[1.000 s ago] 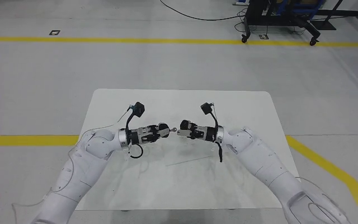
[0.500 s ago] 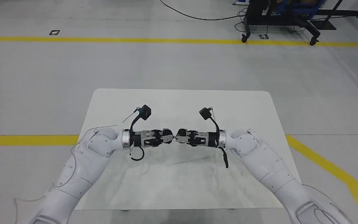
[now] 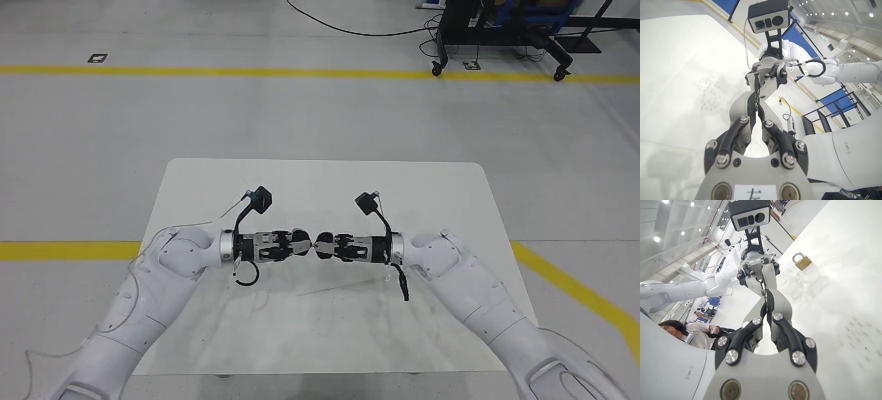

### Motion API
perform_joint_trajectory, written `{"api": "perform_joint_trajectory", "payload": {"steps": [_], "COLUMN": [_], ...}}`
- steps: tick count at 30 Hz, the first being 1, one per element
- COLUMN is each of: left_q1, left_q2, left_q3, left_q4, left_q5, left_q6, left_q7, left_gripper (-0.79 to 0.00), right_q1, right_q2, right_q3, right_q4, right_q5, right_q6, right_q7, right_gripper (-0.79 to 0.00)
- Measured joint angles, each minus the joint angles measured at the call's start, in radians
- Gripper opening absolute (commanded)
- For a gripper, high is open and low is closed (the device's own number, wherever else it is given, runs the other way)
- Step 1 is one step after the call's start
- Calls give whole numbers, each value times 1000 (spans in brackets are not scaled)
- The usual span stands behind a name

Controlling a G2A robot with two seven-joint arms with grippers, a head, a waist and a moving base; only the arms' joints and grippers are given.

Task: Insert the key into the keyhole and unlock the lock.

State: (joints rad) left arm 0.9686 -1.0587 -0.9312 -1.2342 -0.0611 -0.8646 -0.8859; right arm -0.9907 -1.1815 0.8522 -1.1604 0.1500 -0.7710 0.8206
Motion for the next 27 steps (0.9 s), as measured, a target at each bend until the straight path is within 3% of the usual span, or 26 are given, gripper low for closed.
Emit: {"api": "perform_joint_trajectory", "payload": {"steps": [15,19,23,27], "left_q1": [1,23,84,254], "left_q2": [0,1,33,94], "left_q3": [-10,-31,-147,-375], "left_q4": [8,-23,-107,-347], "left_q5": [-23,26,124,345], "left_q6": [12,44,73,240], "left_q7": [33,115,191,194], "left_gripper": [0,0,0,0], "right_q1": [-30,-30,-30,-30], "right_q2": [17,17,17,17], "right_q3": [63,62,62,62], "right_q4": [56,56,56,56], "right_q5": [53,52,52,52], "right_q6": [-124,-123,-123,-123], "right_q7": [-16,-16,-16,-16], "right_gripper": [-785,-785,-785,-785]}}
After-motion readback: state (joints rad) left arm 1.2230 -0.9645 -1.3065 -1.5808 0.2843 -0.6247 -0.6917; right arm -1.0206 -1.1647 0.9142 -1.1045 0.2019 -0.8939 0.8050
